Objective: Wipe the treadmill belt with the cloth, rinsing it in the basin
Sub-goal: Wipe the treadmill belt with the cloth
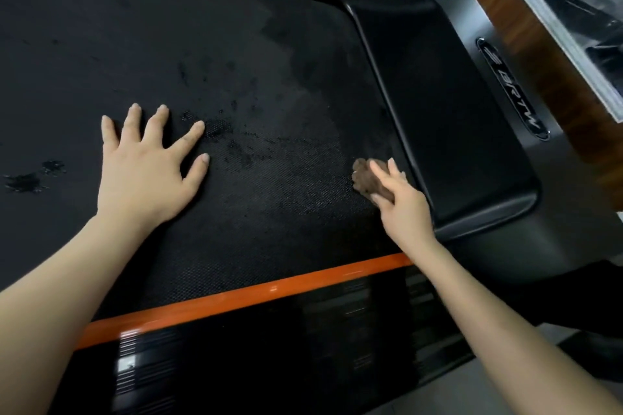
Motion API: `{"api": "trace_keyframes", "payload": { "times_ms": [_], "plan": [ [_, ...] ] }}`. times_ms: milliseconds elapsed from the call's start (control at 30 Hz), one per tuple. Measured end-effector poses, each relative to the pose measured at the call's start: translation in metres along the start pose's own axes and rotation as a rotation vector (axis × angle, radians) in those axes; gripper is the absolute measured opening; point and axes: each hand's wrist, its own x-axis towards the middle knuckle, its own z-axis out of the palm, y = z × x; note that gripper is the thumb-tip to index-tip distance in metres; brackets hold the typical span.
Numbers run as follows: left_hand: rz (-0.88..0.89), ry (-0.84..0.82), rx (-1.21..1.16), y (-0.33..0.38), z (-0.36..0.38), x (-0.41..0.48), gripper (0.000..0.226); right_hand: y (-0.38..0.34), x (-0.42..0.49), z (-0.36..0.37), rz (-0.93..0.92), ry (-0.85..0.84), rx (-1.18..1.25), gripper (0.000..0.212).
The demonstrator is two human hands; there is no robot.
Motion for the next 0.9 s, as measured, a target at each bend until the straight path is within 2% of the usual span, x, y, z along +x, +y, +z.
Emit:
{"api": "trace_keyframes", "payload": {
  "times_ms": [67,133,200,267,300,367,467,500,533,600,667,733,767,800,900],
  "plan": [
    [-0.004,-0.009,0.011,0.001,0.0,0.001,0.058,-0.03,0.012,0.017,0.024,0.064,-0.011,0.054],
    [-0.007,-0.016,0.018,0.001,0.001,0.001,0.059,-0.076,0.004,0.048,-0.182,0.079,-0.008,0.047],
    [-0.007,-0.024,0.018,0.0,0.0,0.001,0.058,-0.11,-0.023,0.08,-0.457,-0.035,0.013,0.047],
    [-0.004,-0.028,0.013,-0.002,-0.001,0.0,0.057,-0.11,-0.025,0.081,-0.581,-0.185,0.032,0.051],
    [-0.005,-0.031,0.012,-0.002,-0.002,0.0,0.057,-0.1,-0.009,0.073,-0.598,-0.191,0.023,0.054],
    [-0.013,-0.038,0.009,-0.002,-0.003,0.0,0.057,-0.072,0.043,0.056,-0.506,-0.123,-0.035,0.061],
    [-0.027,-0.042,0.028,0.001,-0.001,-0.001,0.056,-0.049,0.132,0.032,-0.149,0.06,-0.018,0.052],
    [-0.03,-0.04,0.034,0.002,-0.001,0.0,0.056,-0.057,0.14,0.033,-0.096,0.103,-0.019,0.049],
    [-0.03,-0.043,0.038,0.003,-0.002,0.0,0.056,-0.069,0.136,0.04,-0.102,0.118,-0.045,0.047],
    [-0.029,-0.052,0.04,0.003,-0.003,0.0,0.057,-0.093,0.094,0.062,-0.276,0.078,-0.017,0.045],
    [-0.026,-0.056,0.039,0.001,-0.003,-0.001,0.057,-0.104,0.036,0.081,-0.535,-0.074,0.055,0.049],
    [-0.018,-0.064,0.037,0.0,-0.003,-0.001,0.057,-0.1,0.025,0.079,-0.666,-0.232,0.057,0.055],
    [-0.018,-0.067,0.033,0.0,-0.004,-0.001,0.057,-0.094,0.046,0.072,-0.692,-0.242,0.016,0.058],
    [-0.02,-0.068,0.028,0.0,-0.004,-0.001,0.057,-0.086,0.074,0.068,-0.642,-0.213,-0.011,0.059],
    [-0.025,-0.064,0.024,0.002,-0.004,-0.001,0.056,-0.079,0.159,0.049,-0.254,0.022,-0.019,0.051]
  ]
}}
